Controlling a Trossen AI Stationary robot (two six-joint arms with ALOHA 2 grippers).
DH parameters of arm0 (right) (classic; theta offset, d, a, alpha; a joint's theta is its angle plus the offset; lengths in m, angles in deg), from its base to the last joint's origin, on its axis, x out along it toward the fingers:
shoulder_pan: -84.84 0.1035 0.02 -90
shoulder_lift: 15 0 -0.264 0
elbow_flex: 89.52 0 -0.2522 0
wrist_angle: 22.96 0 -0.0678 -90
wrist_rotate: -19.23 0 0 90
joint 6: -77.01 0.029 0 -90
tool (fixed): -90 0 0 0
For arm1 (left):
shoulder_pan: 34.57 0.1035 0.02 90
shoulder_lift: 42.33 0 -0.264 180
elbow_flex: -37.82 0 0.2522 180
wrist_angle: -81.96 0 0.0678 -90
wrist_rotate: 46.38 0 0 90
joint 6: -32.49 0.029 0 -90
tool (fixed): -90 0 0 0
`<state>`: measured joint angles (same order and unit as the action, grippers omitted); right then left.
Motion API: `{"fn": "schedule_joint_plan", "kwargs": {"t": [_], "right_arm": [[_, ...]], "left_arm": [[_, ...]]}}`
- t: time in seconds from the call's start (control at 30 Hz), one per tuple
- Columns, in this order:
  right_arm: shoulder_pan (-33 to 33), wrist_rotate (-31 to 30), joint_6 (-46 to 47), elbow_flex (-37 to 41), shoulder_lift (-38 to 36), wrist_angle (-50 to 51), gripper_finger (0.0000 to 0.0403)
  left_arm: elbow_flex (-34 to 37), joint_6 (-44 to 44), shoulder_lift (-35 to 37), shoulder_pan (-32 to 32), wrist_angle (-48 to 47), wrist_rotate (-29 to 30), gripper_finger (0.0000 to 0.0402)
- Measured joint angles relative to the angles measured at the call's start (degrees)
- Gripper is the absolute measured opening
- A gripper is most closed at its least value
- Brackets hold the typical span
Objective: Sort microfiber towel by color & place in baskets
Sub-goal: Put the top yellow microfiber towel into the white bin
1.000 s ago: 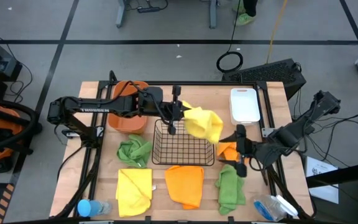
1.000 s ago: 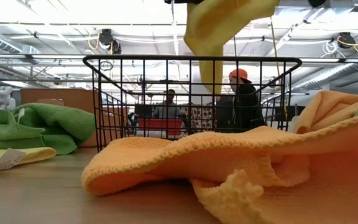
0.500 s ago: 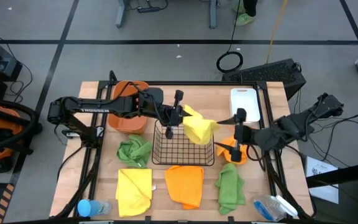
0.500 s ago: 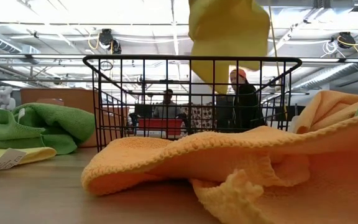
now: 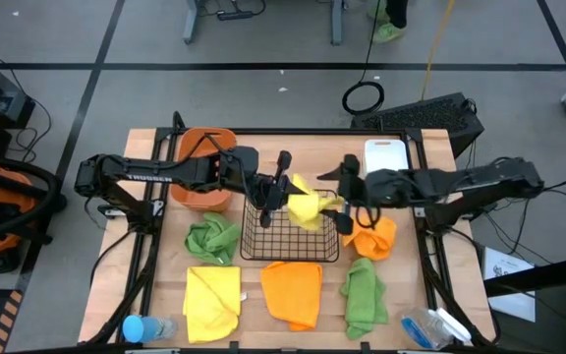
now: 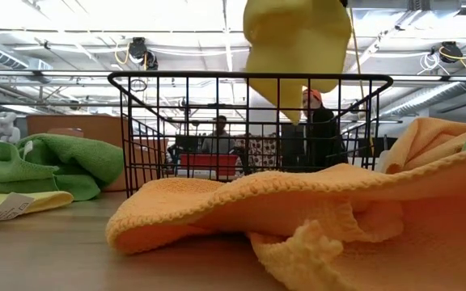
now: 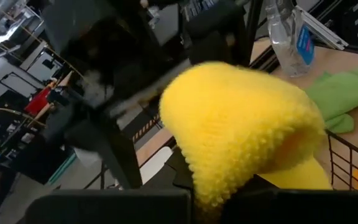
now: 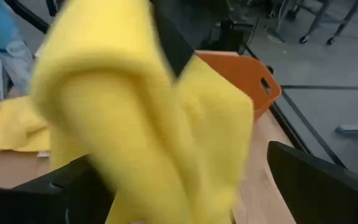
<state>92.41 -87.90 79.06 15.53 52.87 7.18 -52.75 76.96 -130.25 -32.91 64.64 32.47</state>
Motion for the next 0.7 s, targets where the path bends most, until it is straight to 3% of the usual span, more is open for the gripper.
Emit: {"fn": "schedule_joint_plan", "kwargs": {"t": [0.2, 0.3, 0.4, 0.53, 0.63, 0.7], "right_arm": [[-3.4, 6.7, -3.3, 0.0, 4.5, -3.6, 0.0376], [-3.9, 8.2, -3.2, 0.0, 5.9, -3.8, 0.0353], [-3.9, 8.3, -3.7, 0.0, 6.7, -3.7, 0.0288], [-3.8, 8.6, -4.5, 0.0, 7.0, -3.0, 0.0159], [-3.8, 8.6, -4.7, 0.0, 7.0, -1.4, 0.0051], [-3.8, 8.5, -4.8, 0.0, 7.0, -0.7, 0.0016]], "left_arm": [[0.0, 1.3, 0.0, -0.7, -0.9, 0.0, 0.0015], [0.0, 1.4, 0.0, -0.7, -2.3, 0.0, 0.0015], [0.0, 1.4, 0.0, -0.7, -3.4, 0.0, 0.0015], [0.0, 0.5, 0.0, -0.7, -3.0, 0.0, 0.0015], [0.0, -6.2, 0.0, -0.7, -2.6, 2.1, 0.0016], [0.0, -10.1, 0.0, -0.7, -2.7, 4.3, 0.0025]]}}
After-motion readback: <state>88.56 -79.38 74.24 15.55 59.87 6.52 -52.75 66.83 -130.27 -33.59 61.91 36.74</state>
